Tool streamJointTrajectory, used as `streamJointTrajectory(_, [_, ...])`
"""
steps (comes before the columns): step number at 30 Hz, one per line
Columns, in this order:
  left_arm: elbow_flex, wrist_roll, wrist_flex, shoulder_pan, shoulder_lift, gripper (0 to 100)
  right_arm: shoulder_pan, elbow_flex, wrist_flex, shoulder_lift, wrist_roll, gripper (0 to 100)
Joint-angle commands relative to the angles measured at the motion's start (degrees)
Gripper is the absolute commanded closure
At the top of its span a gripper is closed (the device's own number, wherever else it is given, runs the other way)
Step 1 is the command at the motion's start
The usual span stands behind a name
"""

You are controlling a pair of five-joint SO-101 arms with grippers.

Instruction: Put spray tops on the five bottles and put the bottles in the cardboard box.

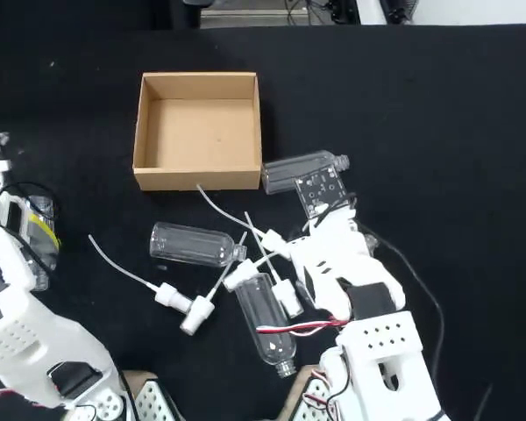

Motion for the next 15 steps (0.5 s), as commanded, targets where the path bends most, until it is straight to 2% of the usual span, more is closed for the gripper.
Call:
streamJointTrajectory(1, [-4.88,-10.73,4.48,1.27,-3.08,74,-0.44,-0.48,-1.32,-1.45,-0.26,75.4])
streamJointTrajectory(8, [-12.62,-26.9,4.13,-0.92,-3.78,74,-0.44,-0.4,-1.32,-1.45,-0.26,75.4])
streamJointTrajectory(15, [-20.88,-47.65,3.96,-8.13,-3.08,75,-0.44,-0.4,-1.32,-1.45,-0.26,75.4])
